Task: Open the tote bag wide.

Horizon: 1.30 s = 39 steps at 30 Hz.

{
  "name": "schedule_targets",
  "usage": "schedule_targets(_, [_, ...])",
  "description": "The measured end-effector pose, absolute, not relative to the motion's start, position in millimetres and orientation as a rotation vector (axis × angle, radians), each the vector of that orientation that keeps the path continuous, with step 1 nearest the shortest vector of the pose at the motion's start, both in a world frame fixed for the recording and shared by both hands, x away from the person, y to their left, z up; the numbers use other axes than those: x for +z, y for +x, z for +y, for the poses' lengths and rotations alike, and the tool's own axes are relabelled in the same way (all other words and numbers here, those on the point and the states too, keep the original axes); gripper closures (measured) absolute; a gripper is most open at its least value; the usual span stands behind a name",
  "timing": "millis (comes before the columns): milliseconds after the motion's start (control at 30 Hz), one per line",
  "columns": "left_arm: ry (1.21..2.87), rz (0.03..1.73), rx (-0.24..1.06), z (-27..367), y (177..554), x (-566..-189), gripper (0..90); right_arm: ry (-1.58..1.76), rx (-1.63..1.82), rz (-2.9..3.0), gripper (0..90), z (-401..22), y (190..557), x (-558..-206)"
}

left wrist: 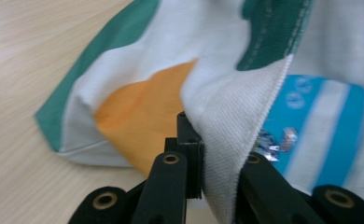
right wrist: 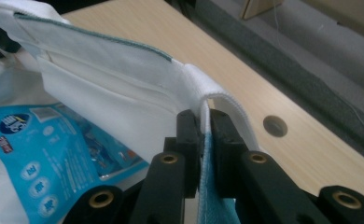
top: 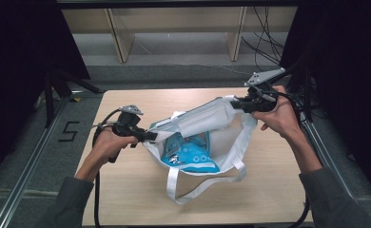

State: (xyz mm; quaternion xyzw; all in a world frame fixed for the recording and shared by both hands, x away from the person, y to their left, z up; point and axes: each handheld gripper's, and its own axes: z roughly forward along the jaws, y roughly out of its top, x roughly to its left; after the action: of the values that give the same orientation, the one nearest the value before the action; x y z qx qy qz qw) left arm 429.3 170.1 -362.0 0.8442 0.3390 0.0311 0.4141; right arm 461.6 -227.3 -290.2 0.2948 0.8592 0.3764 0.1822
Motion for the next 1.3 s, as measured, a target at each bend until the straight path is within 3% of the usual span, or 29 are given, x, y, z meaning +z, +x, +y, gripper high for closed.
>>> schedule_targets(400, [2.006, 0.651, 0.08, 177, 393, -258, 85.9, 0.67, 1.249, 2.278, 84.1, -243, 430, -207])
schedule_targets(633, [1.961, 0.603, 0.115, 180, 384, -216, 85.7, 0.66, 1.323, 2.255, 84.1, -254, 425, -184])
schedule_targets(1067, [1.907, 0.775, 0.053, 173, 442, -283, 85.3, 0.909, 1.192, 2.331, 84.0, -249, 481, -243])
schedule_targets(1300, [1.91, 0.848, -0.007, 168, 454, -325, 85.0, 0.976, 1.128, 2.368, 83.6, -246, 491, -273])
